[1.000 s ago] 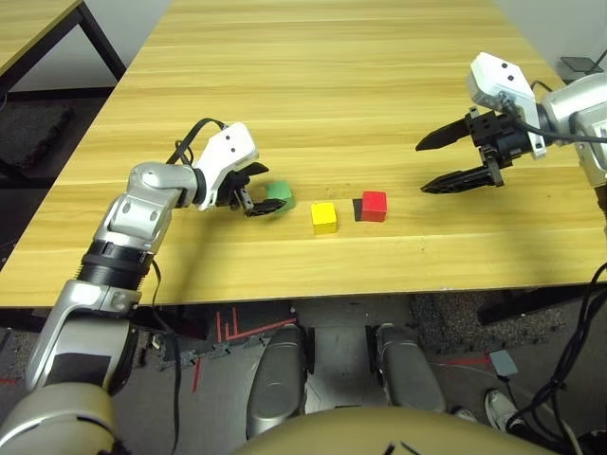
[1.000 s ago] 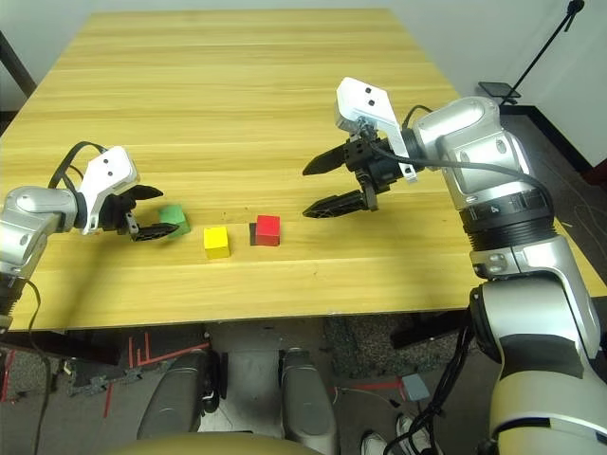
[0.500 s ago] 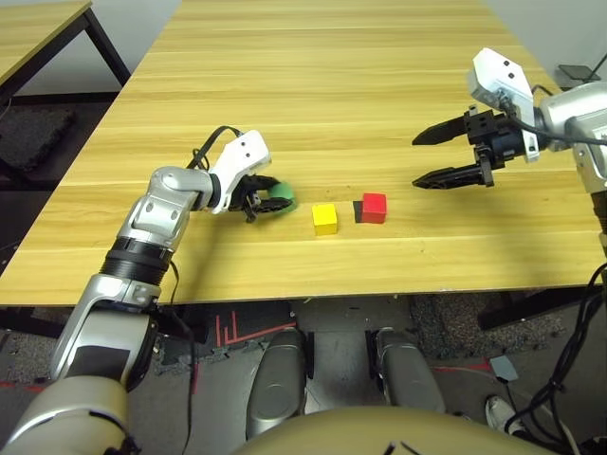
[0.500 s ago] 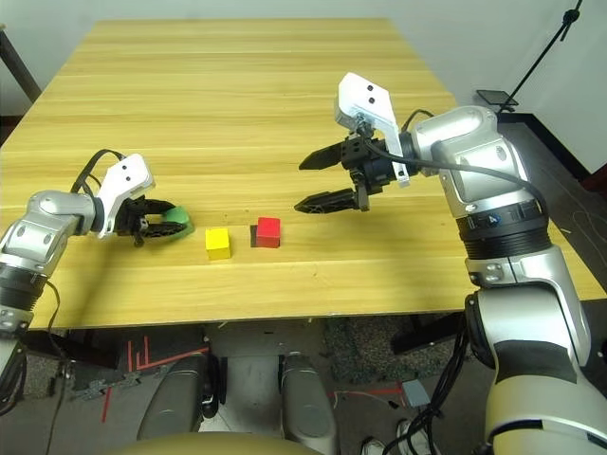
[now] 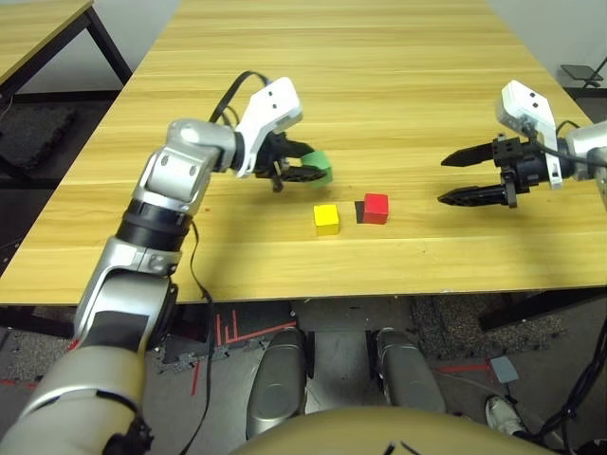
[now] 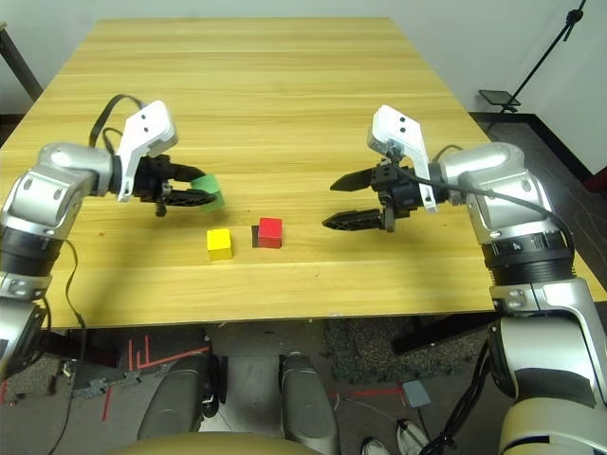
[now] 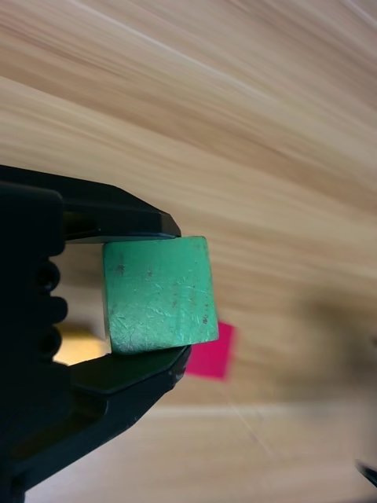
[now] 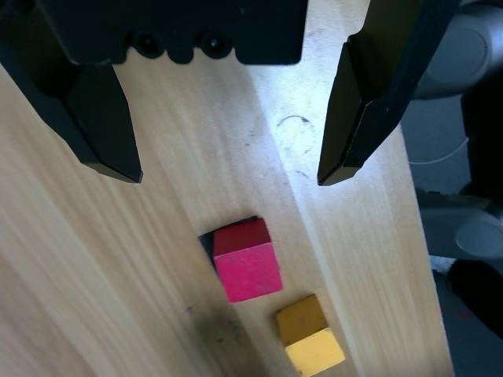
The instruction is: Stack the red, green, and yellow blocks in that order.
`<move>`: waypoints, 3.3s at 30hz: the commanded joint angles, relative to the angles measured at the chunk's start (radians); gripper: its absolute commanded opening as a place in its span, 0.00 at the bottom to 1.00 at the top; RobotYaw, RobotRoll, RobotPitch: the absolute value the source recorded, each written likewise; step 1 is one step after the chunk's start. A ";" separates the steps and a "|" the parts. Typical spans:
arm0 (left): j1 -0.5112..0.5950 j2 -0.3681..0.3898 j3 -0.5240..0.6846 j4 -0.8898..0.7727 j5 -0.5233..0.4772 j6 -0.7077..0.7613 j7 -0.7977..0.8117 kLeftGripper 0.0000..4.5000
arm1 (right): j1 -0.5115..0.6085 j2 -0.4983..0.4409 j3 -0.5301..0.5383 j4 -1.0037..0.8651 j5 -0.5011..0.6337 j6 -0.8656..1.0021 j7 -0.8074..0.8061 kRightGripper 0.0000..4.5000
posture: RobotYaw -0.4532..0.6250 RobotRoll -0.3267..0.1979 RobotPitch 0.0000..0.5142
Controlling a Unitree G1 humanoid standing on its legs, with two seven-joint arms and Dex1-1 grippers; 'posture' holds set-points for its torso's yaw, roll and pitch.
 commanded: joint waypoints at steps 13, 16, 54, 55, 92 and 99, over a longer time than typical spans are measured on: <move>-0.078 -0.171 -0.111 0.273 0.062 -0.281 -0.079 0.45 | 0.147 -0.037 -0.092 -0.248 0.108 0.134 -0.107 1.00 | 0.53 0.42 0.17; -0.083 -0.182 -0.110 0.310 0.073 -0.310 -0.083 0.45 | 0.163 -0.046 -0.102 -0.268 0.123 0.149 -0.123 1.00 | 0.52 0.42 0.17; -0.014 -0.213 -0.107 0.389 0.138 -0.463 -0.085 0.61 | 0.180 -0.040 -0.102 -0.288 0.162 0.163 -0.195 1.00 | 0.51 0.45 0.20; -0.015 -0.215 -0.105 0.390 0.137 -0.464 -0.083 0.66 | 0.182 -0.038 -0.104 -0.289 0.163 0.164 -0.197 1.00 | 0.51 0.45 0.20; 0.321 0.048 -0.085 -0.250 0.025 0.070 0.111 0.99 | 0.069 0.009 -0.043 -0.181 0.142 0.124 -0.164 1.00 | 0.60 0.38 0.17; 0.324 0.038 -0.118 -0.130 0.088 -0.058 0.147 0.95 | 0.077 0.014 -0.050 -0.194 0.150 0.132 -0.171 1.00 | 0.59 0.39 0.17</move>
